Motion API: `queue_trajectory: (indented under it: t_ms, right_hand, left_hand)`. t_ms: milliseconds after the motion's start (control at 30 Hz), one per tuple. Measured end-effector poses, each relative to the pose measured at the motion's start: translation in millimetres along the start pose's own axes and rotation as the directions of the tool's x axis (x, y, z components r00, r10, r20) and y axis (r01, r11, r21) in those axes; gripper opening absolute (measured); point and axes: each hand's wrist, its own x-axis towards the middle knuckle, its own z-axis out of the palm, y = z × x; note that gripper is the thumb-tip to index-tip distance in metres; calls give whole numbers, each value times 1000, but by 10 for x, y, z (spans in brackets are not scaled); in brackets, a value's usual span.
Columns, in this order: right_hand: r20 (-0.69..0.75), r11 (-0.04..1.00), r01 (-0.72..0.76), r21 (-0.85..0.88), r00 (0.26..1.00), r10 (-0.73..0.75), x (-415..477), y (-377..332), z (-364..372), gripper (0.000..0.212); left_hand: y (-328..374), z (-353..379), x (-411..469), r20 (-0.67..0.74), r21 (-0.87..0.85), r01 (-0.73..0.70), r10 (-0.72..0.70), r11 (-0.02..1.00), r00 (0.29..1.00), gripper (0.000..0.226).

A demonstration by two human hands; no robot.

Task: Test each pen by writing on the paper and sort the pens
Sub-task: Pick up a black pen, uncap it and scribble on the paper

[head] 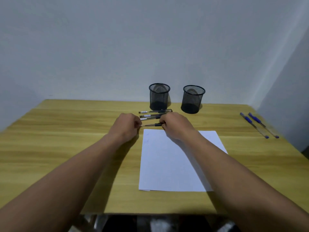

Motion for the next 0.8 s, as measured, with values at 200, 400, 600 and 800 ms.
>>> queue_trajectory:
  t_ms: [200, 400, 600, 800]
  right_hand:
    - [-105, 998, 61, -29, 992, -63, -29, 5, -69, 32]
    - [-186, 988, 1, 157, 982, 29, -142, -60, -318, 22]
    - [-175, 783, -155, 602, 932, 319, -322, -179, -435, 6]
    - [84, 149, -155, 977, 913, 400, -482, -313, -438, 12]
  left_hand:
    - [97, -158, 56, -73, 2, -135, 135, 991, 988, 25]
    - [334, -396, 120, -318, -12, -263, 245, 965, 916, 27]
    - [557, -364, -94, -389, -298, -174, 47, 938, 920, 33]
    - [463, -162, -223, 13, -562, 6, 2, 827, 1000, 18]
